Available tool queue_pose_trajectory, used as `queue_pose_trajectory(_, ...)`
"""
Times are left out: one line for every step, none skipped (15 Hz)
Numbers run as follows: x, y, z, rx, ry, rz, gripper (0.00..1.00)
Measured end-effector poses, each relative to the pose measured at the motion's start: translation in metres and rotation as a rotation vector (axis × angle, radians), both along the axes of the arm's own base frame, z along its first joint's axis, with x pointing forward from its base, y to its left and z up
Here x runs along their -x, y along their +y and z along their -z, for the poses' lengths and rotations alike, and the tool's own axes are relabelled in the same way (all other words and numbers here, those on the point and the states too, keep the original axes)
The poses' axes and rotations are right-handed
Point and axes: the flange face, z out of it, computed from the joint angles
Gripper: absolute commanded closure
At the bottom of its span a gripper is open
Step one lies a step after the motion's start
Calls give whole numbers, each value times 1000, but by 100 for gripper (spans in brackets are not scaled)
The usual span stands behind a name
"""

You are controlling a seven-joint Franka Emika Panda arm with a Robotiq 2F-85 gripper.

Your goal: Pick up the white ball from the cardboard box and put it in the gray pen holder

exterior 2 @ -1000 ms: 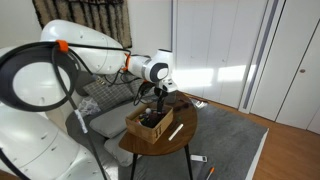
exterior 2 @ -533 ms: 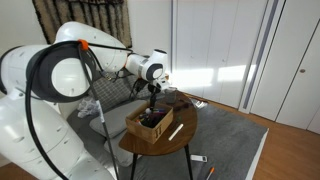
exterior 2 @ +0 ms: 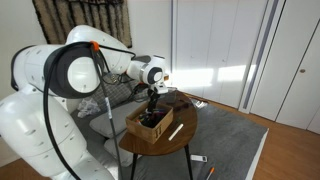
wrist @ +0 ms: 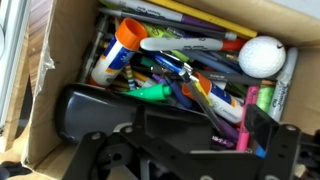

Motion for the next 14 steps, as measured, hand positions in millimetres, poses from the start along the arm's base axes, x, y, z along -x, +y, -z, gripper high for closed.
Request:
queue_pose_trajectory(-1, 4, 4, 16, 5, 26, 0)
queue_pose_trajectory(-2, 9, 8, 27, 6, 44, 0)
queue_pose_trajectory(-3, 16, 10, 35, 8, 53, 0)
queue_pose_trajectory(-4, 24, 11, 44, 9, 56, 0)
queue_pose_trajectory(-4, 32, 11, 55, 7, 59, 0)
queue_pose_trajectory(-5, 39, 9, 64, 2, 62, 0)
queue_pose_trajectory(-5, 45, 7, 73, -7, 65, 0)
queue_pose_trajectory(-6, 50, 4, 81, -21, 70, 0)
queue_pose_trajectory(-7, 53, 1, 86, -37, 72, 0)
queue_pose_trajectory(-9, 56, -1, 85, -55, 71, 0)
queue_pose_trajectory(-12, 57, -1, 80, -70, 71, 0)
queue_pose_trajectory(-14, 58, 0, 75, -82, 72, 0)
queue_pose_trajectory(-18, 59, 3, 71, -92, 73, 0)
queue_pose_trajectory(-21, 60, 7, 66, -100, 70, 1)
